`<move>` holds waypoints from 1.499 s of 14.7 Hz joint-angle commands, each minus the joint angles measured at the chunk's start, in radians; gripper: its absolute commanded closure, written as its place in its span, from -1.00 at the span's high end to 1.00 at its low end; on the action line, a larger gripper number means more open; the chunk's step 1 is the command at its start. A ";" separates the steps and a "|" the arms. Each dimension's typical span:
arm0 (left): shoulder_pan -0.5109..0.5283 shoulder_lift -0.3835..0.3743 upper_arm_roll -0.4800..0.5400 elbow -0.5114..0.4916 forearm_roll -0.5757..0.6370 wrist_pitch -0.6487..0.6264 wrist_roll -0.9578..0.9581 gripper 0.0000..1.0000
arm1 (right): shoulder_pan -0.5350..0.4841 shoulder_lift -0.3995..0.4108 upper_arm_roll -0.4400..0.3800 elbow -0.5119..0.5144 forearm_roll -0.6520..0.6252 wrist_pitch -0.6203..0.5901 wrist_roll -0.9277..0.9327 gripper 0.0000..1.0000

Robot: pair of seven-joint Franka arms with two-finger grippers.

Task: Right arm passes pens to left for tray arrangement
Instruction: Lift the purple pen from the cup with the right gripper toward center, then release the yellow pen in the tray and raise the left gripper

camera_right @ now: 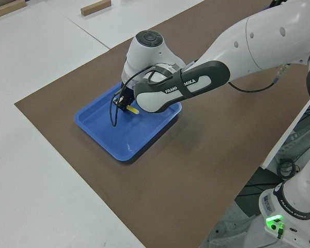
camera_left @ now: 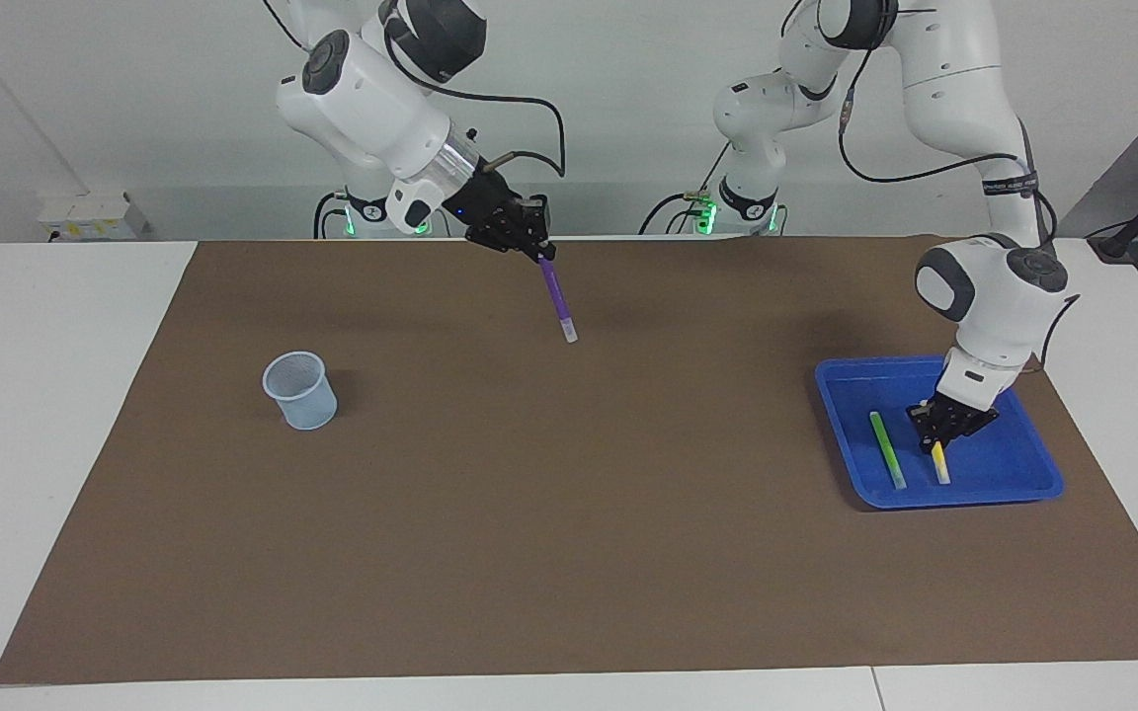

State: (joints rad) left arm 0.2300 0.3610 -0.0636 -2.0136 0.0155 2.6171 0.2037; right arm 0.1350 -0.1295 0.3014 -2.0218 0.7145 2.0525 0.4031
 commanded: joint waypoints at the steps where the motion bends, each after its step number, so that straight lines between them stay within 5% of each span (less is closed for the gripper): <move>1: -0.003 0.018 0.001 0.013 0.003 0.017 -0.009 0.16 | 0.009 -0.007 0.001 -0.014 0.026 0.024 0.010 -1.00; 7: -0.004 0.018 0.001 0.013 0.003 0.018 -0.010 0.39 | 0.032 -0.007 0.001 -0.012 0.026 0.058 0.013 -1.00; 15: -0.006 0.012 -0.001 0.004 0.003 0.009 -0.009 0.43 | 0.055 -0.004 0.001 -0.012 0.026 0.072 0.016 -1.00; 18: -0.008 -0.002 -0.004 0.001 0.003 -0.003 -0.010 0.74 | 0.055 -0.004 0.001 -0.012 0.026 0.072 0.014 -1.00; 22: -0.008 -0.030 -0.009 -0.004 0.003 -0.046 -0.012 0.80 | 0.054 -0.004 -0.001 -0.012 0.026 0.072 0.014 -1.00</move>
State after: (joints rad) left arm 0.2285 0.3629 -0.0724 -2.0134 0.0154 2.6144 0.2036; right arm 0.1900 -0.1292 0.3002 -2.0230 0.7150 2.1035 0.4068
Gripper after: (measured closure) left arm 0.097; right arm 0.828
